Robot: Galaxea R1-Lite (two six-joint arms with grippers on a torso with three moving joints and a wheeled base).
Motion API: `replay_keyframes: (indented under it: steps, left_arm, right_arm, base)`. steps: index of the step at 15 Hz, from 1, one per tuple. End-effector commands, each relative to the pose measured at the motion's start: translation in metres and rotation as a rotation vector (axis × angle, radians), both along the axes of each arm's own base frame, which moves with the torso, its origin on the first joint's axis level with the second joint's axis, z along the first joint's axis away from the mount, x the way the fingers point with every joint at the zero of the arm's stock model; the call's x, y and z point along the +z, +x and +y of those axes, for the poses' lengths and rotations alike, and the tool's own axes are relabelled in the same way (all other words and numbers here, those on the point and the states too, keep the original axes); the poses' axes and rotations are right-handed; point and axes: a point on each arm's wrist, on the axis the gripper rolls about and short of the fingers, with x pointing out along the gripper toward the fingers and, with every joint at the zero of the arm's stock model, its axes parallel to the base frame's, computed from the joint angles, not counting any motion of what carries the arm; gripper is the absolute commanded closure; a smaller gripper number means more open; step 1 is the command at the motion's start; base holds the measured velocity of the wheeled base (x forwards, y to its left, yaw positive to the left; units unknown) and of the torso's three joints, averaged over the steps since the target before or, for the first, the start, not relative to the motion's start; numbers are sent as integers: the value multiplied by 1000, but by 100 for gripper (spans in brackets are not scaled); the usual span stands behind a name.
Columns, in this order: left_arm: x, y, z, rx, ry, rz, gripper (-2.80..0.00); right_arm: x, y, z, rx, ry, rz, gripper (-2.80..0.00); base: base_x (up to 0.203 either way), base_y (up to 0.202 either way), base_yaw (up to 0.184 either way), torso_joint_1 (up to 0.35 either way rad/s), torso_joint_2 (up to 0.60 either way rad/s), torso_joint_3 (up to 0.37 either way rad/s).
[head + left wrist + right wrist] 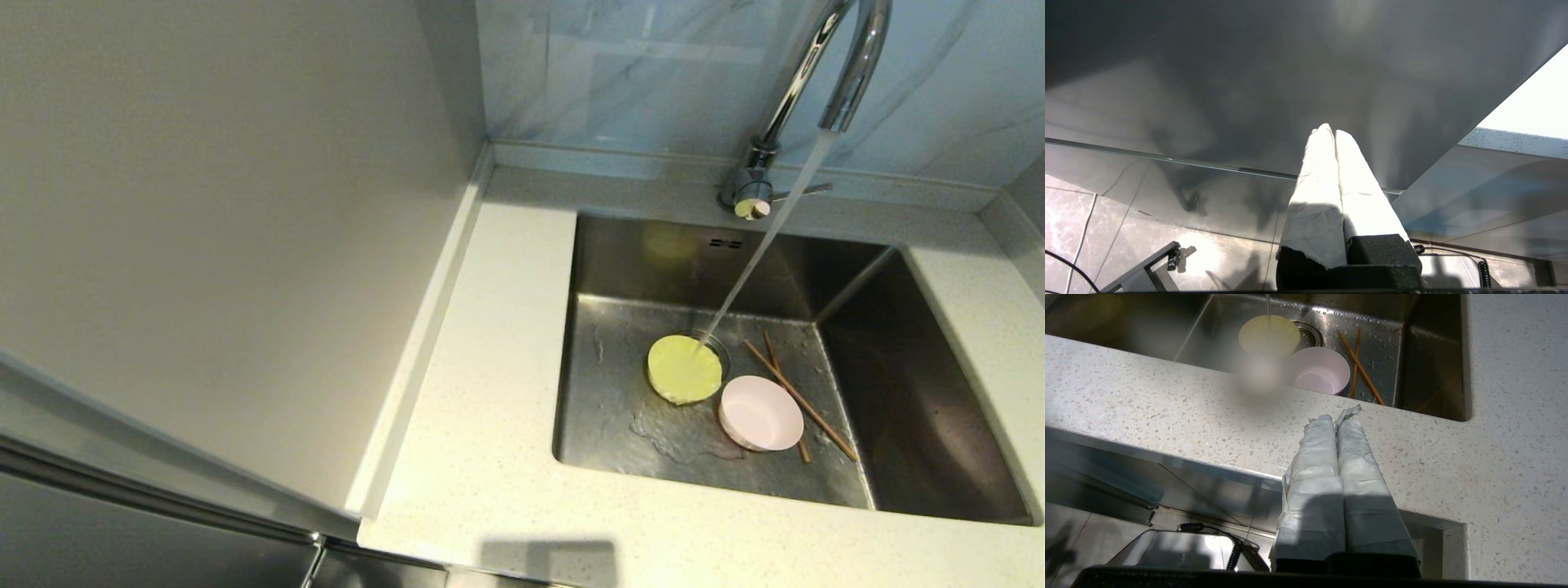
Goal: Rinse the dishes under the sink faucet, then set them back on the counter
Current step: Wait for the water to rinse the bowl
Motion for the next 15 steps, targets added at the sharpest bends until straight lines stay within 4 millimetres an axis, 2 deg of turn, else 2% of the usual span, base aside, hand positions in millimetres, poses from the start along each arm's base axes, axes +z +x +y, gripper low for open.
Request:
replay_keyframes:
  steps: [1, 15]
  left_arm:
    - [0, 0, 0, 1, -1, -4, 0]
    - [0, 0, 0, 1, -1, -4, 0]
  right_arm:
    - [0, 0, 0, 1, 0, 3, 0]
    - [0, 0, 0, 0, 0, 3, 0]
  base:
    - [0, 0, 0, 0, 0, 0]
    - [0, 0, 0, 0, 0, 0]
